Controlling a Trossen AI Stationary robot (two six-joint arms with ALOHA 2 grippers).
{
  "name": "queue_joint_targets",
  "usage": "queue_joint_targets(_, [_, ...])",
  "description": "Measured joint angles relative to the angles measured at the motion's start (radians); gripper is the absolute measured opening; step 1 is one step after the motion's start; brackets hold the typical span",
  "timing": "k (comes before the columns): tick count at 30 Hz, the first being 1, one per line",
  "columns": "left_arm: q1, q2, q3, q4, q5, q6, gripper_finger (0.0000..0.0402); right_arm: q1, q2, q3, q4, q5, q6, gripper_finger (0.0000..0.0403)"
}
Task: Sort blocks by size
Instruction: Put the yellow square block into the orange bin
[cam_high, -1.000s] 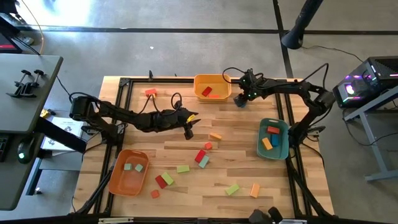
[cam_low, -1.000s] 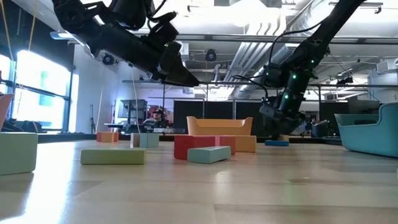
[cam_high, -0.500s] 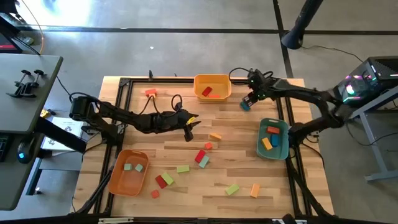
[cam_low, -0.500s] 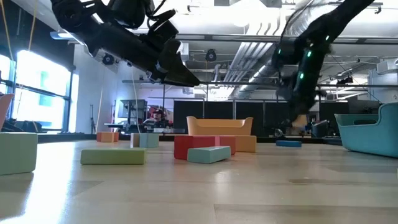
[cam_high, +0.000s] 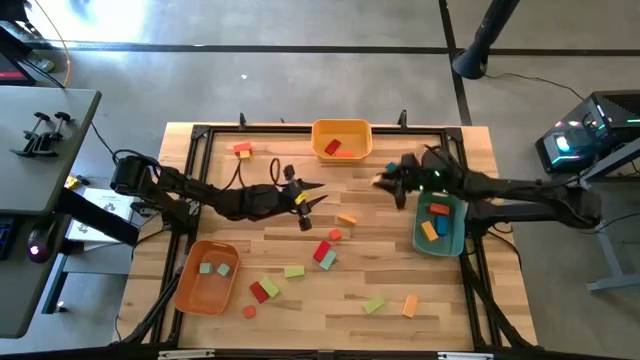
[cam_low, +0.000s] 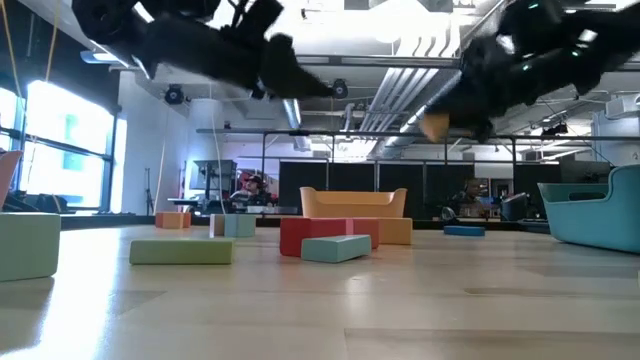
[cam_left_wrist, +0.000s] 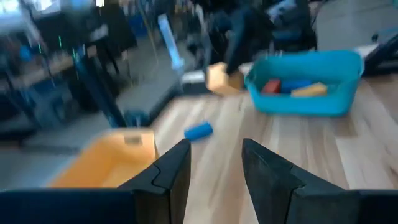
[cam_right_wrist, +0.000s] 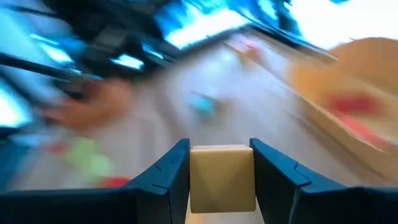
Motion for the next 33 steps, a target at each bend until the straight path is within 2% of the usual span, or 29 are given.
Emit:
queue_joint_targets(3, [0.000,0.000,0.000,0.086,0.011,0.067,0.0129,0.066,0.012,-0.074,0.263,-0.027,0.060,0.0136])
queue_joint_targets(6, [0.009,0.000,0.001,0.139,0.079,0.137,0.0129,0.121,0.032,-0.102,0.410,-0.025,0.081,0.0137])
queue_joint_targets(12, [0.023,0.017,0.050,0.133,0.297,0.311,0.0132,0.179,0.080,-0.060,0.479,-0.022,0.078,0.0137])
queue_joint_targets(16, [0.027,0.057,0.087,0.130,0.389,0.461,0.0157,0.196,0.125,-0.020,0.511,-0.022,0.069,0.0138])
queue_joint_targets(25, [0.027,0.159,0.190,0.122,0.394,0.619,0.0258,0.227,0.237,0.054,0.522,-0.022,0.055,0.0138])
queue_joint_targets(28, [0.027,0.198,0.222,0.127,0.375,0.687,0.0269,0.230,0.268,0.075,0.522,-0.023,0.059,0.0138])
queue_joint_targets(33, [0.006,0.236,0.268,0.133,0.249,0.749,0.0268,0.230,0.278,0.088,0.532,-0.034,0.055,0.0138])
